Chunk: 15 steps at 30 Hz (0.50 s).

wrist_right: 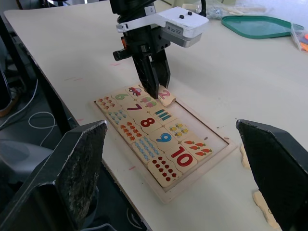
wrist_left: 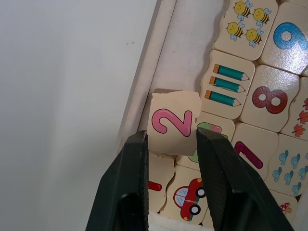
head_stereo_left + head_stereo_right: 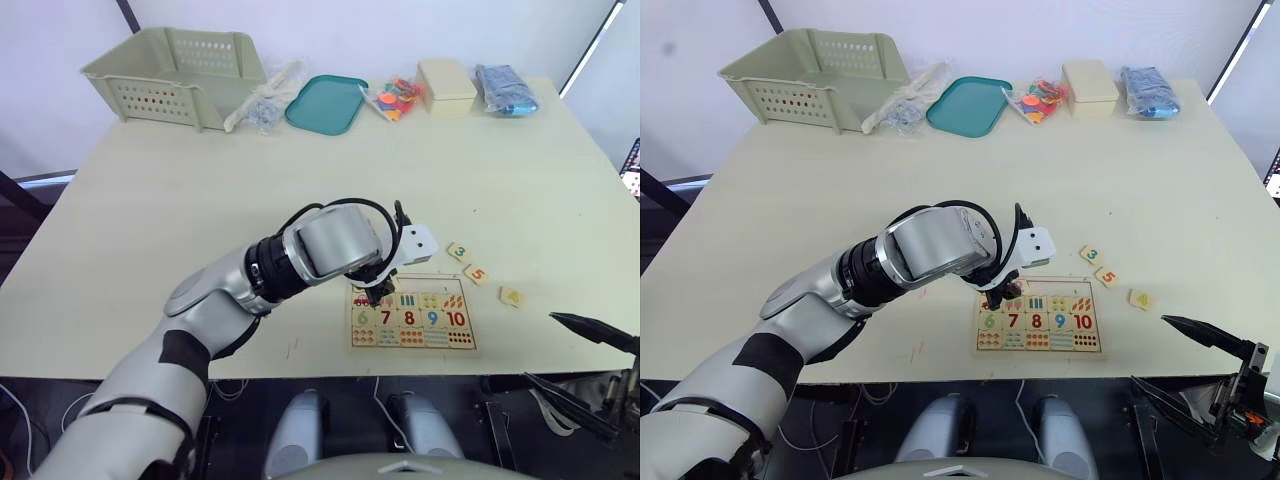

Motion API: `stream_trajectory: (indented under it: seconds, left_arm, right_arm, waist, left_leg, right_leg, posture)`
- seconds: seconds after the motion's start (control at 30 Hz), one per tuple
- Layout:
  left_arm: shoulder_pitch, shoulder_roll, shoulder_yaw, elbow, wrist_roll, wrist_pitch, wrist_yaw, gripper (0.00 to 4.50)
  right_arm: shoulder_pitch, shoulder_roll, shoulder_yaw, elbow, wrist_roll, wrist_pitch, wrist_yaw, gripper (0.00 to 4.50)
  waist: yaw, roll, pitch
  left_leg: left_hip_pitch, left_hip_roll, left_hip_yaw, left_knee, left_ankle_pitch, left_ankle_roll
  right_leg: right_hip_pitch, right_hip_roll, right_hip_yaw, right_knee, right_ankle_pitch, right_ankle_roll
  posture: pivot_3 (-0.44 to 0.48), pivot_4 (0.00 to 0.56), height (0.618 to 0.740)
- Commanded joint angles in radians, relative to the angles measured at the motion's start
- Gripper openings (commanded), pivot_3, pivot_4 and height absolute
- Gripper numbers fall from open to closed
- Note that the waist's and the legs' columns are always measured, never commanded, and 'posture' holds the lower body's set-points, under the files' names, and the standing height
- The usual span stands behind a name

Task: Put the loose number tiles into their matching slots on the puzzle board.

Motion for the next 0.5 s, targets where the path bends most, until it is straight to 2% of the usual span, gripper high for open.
stream_trajectory:
  seconds: [0.03, 0.5]
  left_arm:
    - [-0.004, -0.007, 0.025, -0.007, 0.006, 0.004, 0.01, 1.04]
    - [-0.002, -0.005, 0.024, -0.007, -0.003, 0.004, 0.018, 1.04]
  right_arm:
    - [0.011, 0.004, -0.011, -0.025, 0.015, -0.018, 0.003, 4.5]
    - [0.015, 0.01, -0.005, -0.029, 0.013, -0.018, 0.003, 4.5]
  waist:
    - [0.0, 0.0, 0.0]
    - [0.0, 0.0, 0.0]
  left_leg:
    - [0.0, 0.0, 0.0, 0.0, 0.0, 0.0]
    - [0.0, 0.0, 0.0, 0.0, 0.0, 0.0]
  right_leg:
    - [0.0, 0.0, 0.0, 0.0, 0.0, 0.0]
    - [0.0, 0.0, 0.0, 0.0, 0.0, 0.0]
  posture:
    - [0.0, 0.15, 0.74]
    - [0.0, 0.15, 0.74]
